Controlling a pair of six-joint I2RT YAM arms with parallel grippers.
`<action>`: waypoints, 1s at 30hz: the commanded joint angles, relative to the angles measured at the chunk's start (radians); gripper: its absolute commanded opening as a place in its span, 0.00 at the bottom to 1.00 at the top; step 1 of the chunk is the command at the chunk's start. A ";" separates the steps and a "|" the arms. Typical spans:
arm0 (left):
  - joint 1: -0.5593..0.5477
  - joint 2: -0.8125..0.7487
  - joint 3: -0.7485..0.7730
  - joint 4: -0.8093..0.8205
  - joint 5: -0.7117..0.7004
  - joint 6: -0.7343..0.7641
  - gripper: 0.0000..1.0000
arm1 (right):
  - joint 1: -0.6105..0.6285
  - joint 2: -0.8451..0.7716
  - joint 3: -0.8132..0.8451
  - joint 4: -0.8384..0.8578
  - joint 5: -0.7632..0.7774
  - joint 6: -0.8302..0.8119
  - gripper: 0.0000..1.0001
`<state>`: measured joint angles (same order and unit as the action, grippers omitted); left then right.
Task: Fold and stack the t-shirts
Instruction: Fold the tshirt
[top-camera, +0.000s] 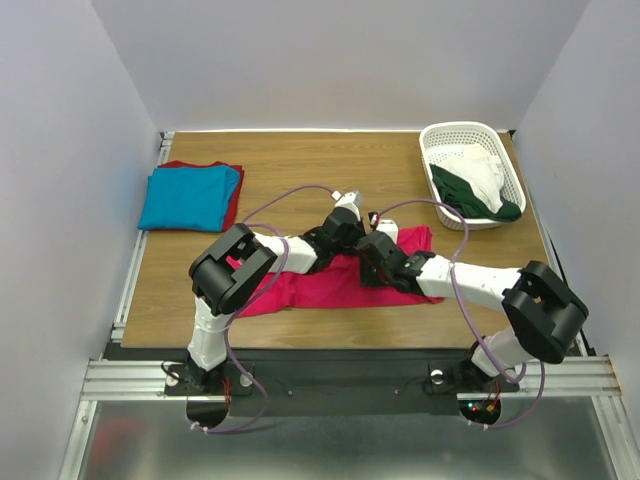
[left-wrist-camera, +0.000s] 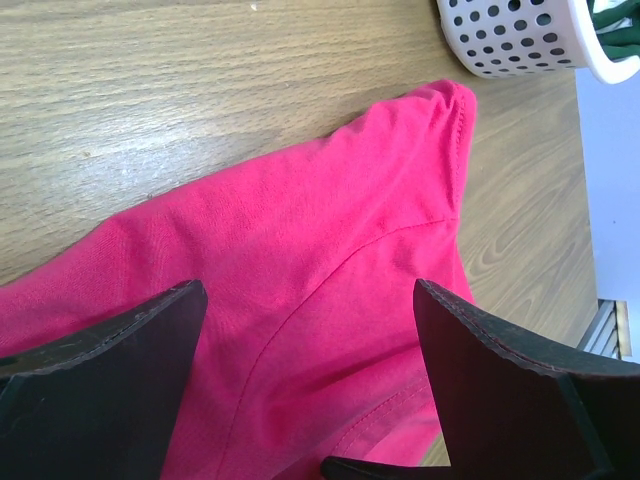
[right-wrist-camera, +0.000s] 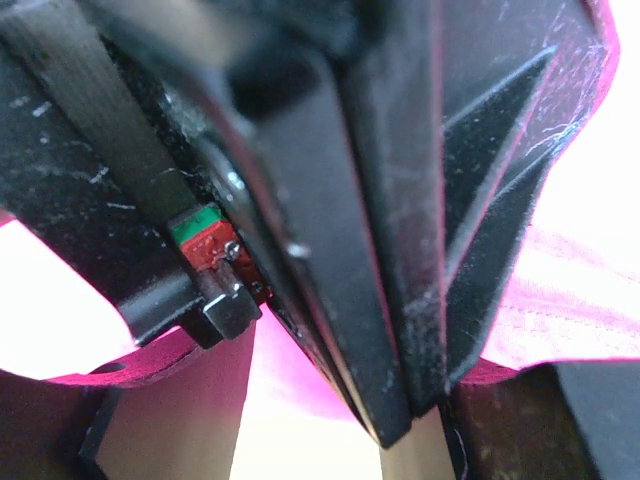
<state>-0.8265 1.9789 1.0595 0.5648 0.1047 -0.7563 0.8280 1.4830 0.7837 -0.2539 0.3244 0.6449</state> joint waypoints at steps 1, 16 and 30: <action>0.001 -0.025 0.002 -0.025 0.009 0.020 0.98 | 0.013 0.031 -0.012 0.024 -0.010 0.004 0.52; 0.007 -0.023 0.000 -0.025 0.009 0.020 0.98 | 0.020 0.007 -0.008 -0.008 -0.015 0.006 0.11; 0.006 -0.029 -0.001 -0.025 0.010 0.017 0.98 | 0.063 -0.006 0.097 -0.156 -0.087 0.053 0.01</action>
<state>-0.8120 1.9789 1.0595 0.5652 0.1051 -0.7490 0.8726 1.4532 0.8467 -0.3595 0.2623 0.6754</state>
